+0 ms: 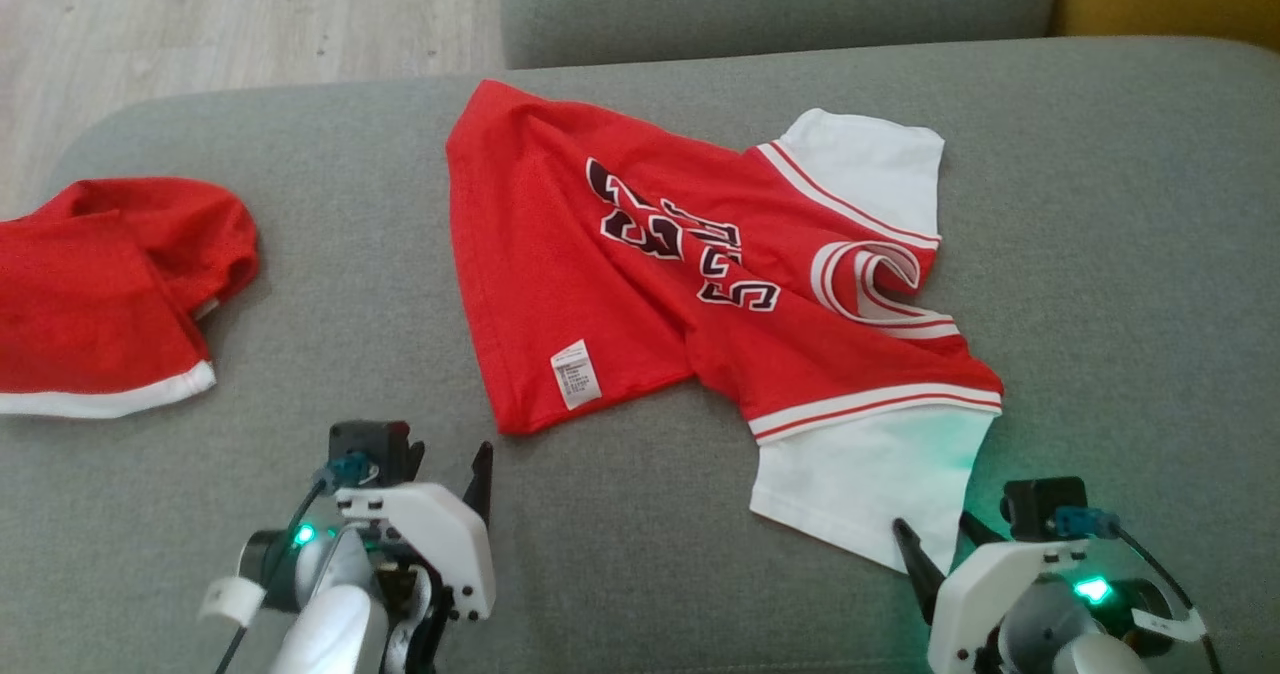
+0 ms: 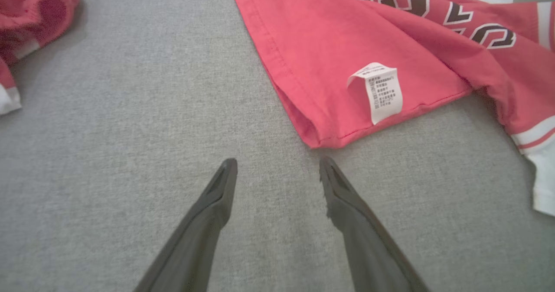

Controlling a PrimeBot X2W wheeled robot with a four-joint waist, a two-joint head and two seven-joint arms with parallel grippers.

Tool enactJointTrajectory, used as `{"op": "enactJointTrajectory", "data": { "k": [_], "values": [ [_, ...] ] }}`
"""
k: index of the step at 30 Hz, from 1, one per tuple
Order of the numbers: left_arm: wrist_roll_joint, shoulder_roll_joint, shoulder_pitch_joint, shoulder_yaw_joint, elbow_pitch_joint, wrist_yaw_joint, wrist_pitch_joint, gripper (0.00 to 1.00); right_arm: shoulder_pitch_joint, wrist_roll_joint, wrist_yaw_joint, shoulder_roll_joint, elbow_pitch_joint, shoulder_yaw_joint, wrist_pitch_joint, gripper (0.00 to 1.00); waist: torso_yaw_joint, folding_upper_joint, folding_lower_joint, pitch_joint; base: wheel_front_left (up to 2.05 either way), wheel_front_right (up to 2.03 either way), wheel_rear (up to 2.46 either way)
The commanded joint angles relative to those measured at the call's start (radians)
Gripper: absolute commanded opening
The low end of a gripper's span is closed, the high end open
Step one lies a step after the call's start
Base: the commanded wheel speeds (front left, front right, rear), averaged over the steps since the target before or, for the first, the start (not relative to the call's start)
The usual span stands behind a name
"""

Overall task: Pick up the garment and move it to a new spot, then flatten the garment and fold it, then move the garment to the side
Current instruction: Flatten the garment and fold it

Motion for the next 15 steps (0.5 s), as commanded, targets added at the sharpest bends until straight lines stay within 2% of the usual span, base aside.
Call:
{"op": "enactJointTrajectory", "data": {
  "k": [1, 6, 15],
  "values": [
    [-0.007, 0.000, -0.059, 0.018, -0.027, 0.003, 0.000, 1.00, -0.031, 0.009, 0.008, -0.005, -0.023, 0.042, 0.012, 1.00, -0.007, 0.0000, 0.0000, 0.004, 0.00, 0.00, 0.00],
    [-0.071, 0.000, -0.089, -0.003, -0.018, 0.010, 0.001, 1.00, -0.037, 0.014, 0.008, -0.005, -0.046, 0.059, 0.014, 1.00, -0.024, 0.0000, 0.0000, 0.033, 0.00, 0.00, 0.00],
    [-0.137, 0.000, -0.180, -0.030, 0.069, 0.049, -0.017, 1.00, -0.062, 0.020, 0.008, -0.005, -0.054, 0.076, 0.019, 1.00, -0.048, 0.0000, 0.0000, 0.089, 0.00, 0.00, 0.00]
  ]
}}
